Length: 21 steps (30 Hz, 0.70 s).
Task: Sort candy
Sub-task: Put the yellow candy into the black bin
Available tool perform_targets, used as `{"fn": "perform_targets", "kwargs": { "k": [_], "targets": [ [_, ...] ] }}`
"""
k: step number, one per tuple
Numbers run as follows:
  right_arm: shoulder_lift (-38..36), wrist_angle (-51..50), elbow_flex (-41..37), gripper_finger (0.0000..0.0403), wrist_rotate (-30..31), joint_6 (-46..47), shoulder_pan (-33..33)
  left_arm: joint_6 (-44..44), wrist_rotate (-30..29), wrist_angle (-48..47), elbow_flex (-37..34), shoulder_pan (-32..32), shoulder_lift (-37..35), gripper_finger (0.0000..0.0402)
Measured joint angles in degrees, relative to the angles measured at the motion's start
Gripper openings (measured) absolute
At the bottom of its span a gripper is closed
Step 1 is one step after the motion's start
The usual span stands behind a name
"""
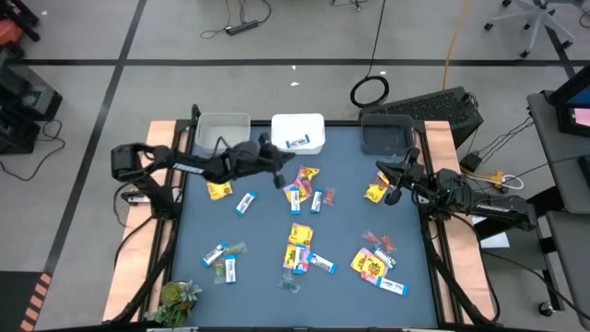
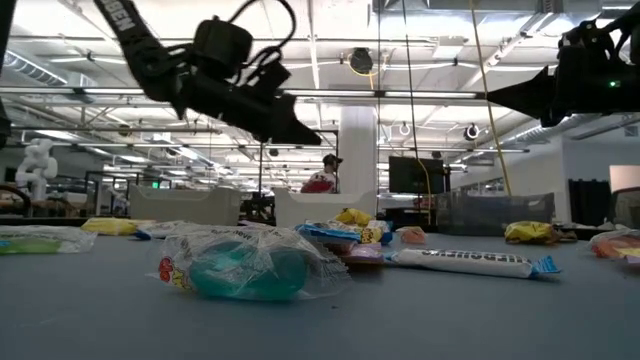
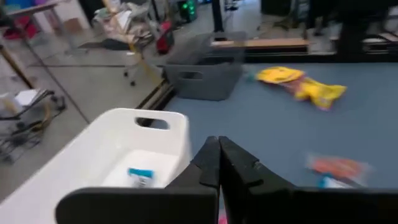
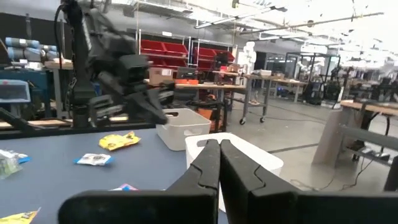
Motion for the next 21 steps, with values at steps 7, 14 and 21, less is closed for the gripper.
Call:
{"fn": "perform_targets", "kwargs": {
  "k": [7, 14, 21],
  "targets": [
    [0.53, -0.7, 0.0, 0.0, -1.37, 8.56, 0.09, -3.3, 1.63, 13.19, -12.33, -4.44, -3.72, 0.0002],
    [1.05, 0.16, 0.02, 0.0, -1.64, 10.67, 0.09, -4.47, 1.69, 26.35, -20.57, -6.29, -3.81, 0.0002],
    [5.2, -0.31, 0.02, 0.0, -8.37, 12.37, 0.11, -4.65, 1.69, 30.51, -23.88, -6.67, -3.79, 0.0002]
  ]
}}
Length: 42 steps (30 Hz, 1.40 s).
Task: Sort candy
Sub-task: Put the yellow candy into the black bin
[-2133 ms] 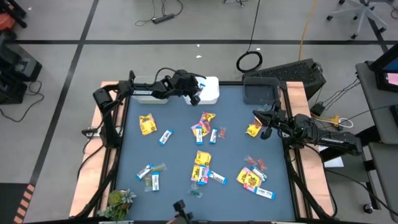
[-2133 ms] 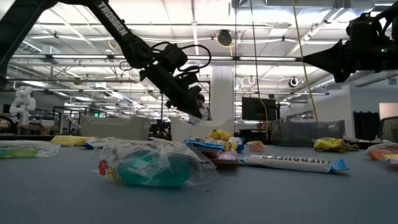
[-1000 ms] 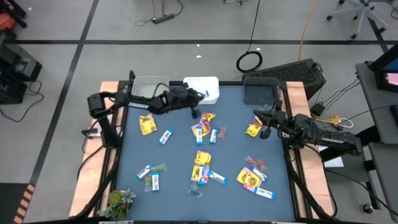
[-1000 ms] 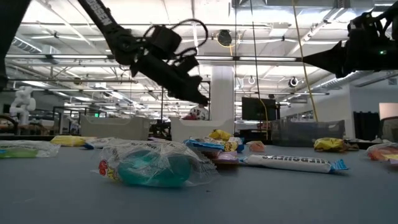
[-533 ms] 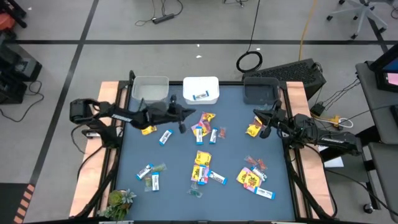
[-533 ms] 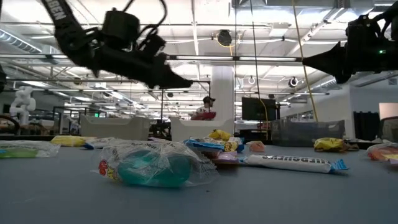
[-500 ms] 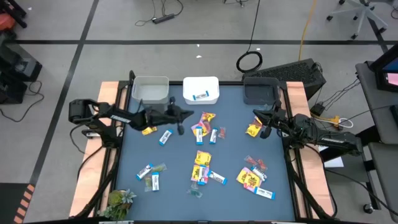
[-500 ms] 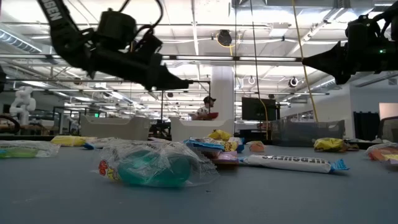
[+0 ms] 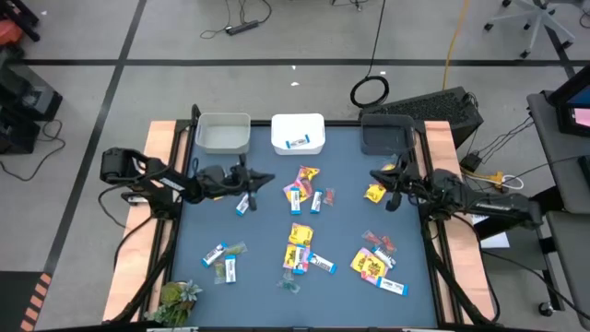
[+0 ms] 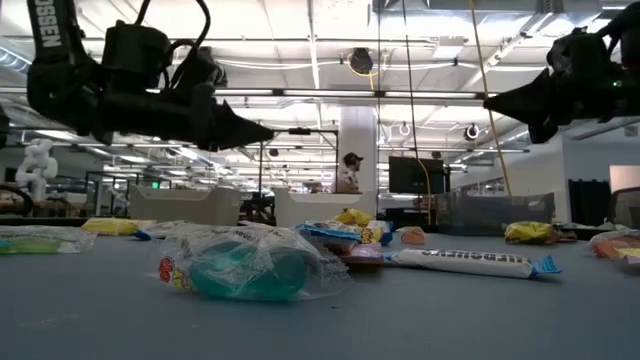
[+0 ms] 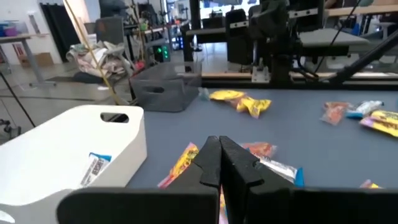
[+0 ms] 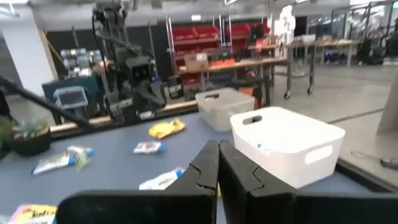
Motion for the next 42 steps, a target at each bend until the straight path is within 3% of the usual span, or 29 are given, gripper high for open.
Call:
{"fn": "perform_targets", "kwargs": {
  "k": [5, 11, 15, 27, 31, 37, 42],
  "targets": [
    [5.71, 0.55, 0.01, 0.0, 0.06, 0.51, 1.5, -0.31, 0.0, 0.72, -1.59, 0.04, 0.01, 0.0002],
    [12.96, 0.96, 2.04, 0.0, 5.66, 1.04, 4.07, 0.0, -0.02, 11.63, -7.12, 0.69, 0.02, 0.0002],
    [17.84, 4.59, 2.4, 0.0005, 5.83, 2.27, 4.63, -0.86, 1.15, 16.35, -10.64, 2.33, 0.02, 0.0002],
    [35.05, 21.93, 2.47, 0.0103, 5.84, 3.87, 3.51, -0.83, 5.42, 16.09, -11.51, 4.97, 0.02, 0.0002],
    [40.65, 21.25, 5.71, 0.0117, 5.72, 3.83, 2.14, -0.76, 5.44, 16.35, -11.49, 5.39, 0.02, 0.0002],
    [50.65, 15.87, 14.48, 0.011, 5.19, -0.1, 0.51, -0.7, 5.46, 16.04, -11.49, 5.66, 0.02, 0.0002],
    [58.3, 12.17, 21.14, 0.0058, -0.72, -2.12, -0.94, 0.62, 5.46, 16.07, -11.47, 5.7, 0.02, 0.0002]
  ]
}}
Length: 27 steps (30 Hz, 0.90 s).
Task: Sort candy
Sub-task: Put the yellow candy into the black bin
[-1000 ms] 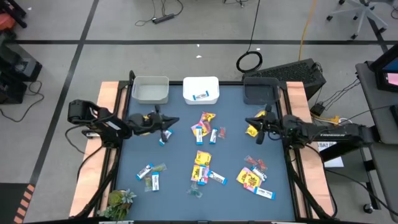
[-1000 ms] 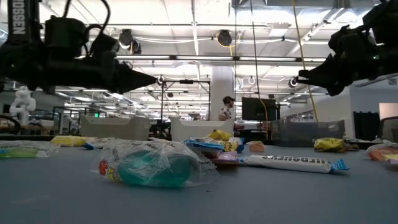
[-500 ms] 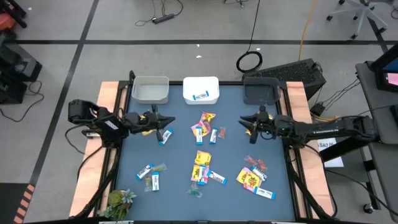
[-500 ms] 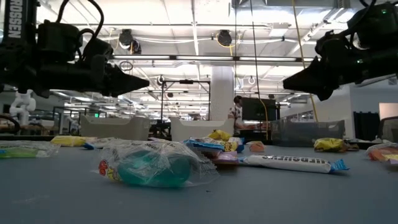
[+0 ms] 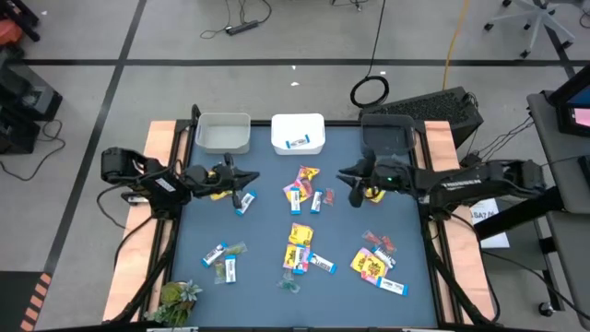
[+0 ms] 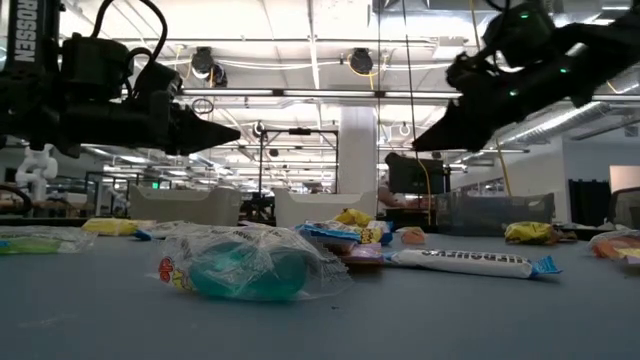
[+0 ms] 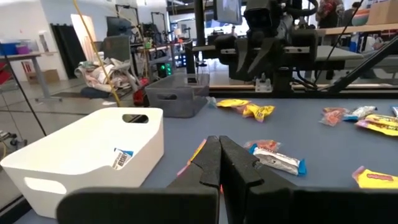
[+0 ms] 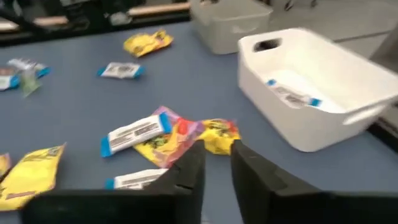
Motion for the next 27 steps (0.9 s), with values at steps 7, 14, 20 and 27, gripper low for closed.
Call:
{"fn": "perform_targets", "kwargs": {
  "k": [7, 14, 20, 27],
  "targets": [
    [9.49, -4.61, 7.33, 0.0015, -2.4, -1.64, -2.1, -0.32, 0.1, -0.07, 0.05, 0.11, 0.0, 0.0002],
    [17.94, -7.4, 12.83, 0.0054, -4.28, -1.52, -4.36, -0.33, 0.55, -1.13, 0.09, 0.11, 0.0, 0.0002],
    [23.82, -12.07, 18.94, 0.01, -4.22, -1.76, -5.6, -0.35, 0.57, -1.81, 0.09, 0.11, 0.01, 0.0002],
    [27.66, -15.95, 23.5, 0.0153, -4.19, -4.45, -6.69, -0.35, 0.55, -1.74, 0.09, 0.22, 0.0, 0.0002]
  ]
}}
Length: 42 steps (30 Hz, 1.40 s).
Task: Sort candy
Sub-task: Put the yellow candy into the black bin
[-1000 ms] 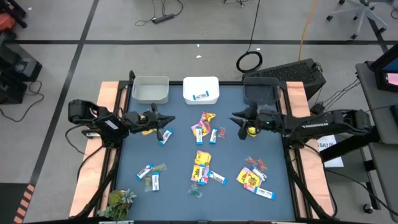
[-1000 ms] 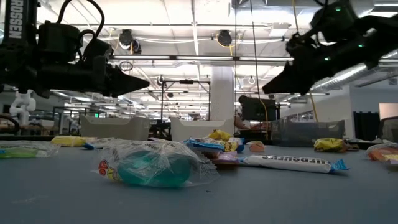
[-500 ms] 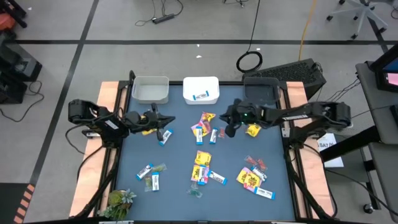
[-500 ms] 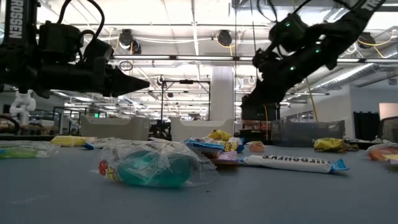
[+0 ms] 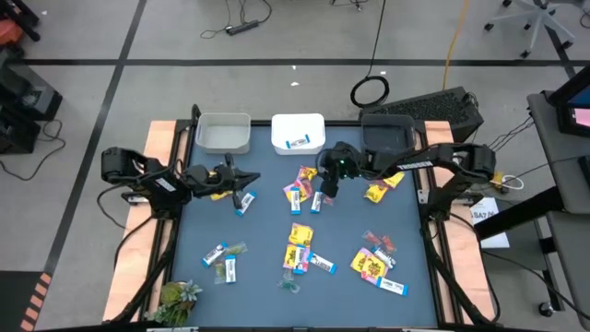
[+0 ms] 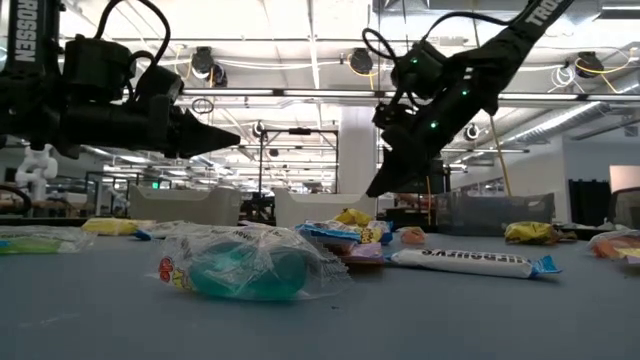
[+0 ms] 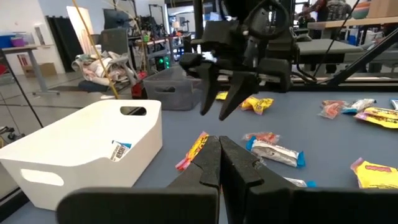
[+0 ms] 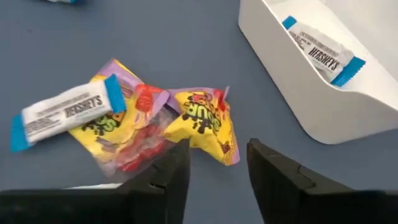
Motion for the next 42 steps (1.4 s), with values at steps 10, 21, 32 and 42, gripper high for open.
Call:
{"fn": "perform_targets", "kwargs": {
  "k": [10, 21, 32, 42],
  "targets": [
    [5.86, 0.54, 1.87, 0.0174, -1.33, -3.31, -1.85, 0.01, -0.02, -0.04, 0.0, 0.04, 0.0, 0.0002],
    [9.54, 2.75, 1.85, 0.0096, -4.67, -3.53, -2.93, 0.55, -0.07, 0.19, 0.0, 0.07, 0.01, 0.0002],
    [6.5, 3.47, 1.85, 0.0006, -4.42, -4.73, -2.83, 1.5, -0.22, 0.13, 0.0, 0.15, 0.0, 0.0002],
    [-6.81, -5.33, 1.85, 0.0001, 2.83, -4.73, -1.8, 1.64, -0.46, -0.38, 0.02, 0.22, 0.02, 0.0002]
  ]
}}
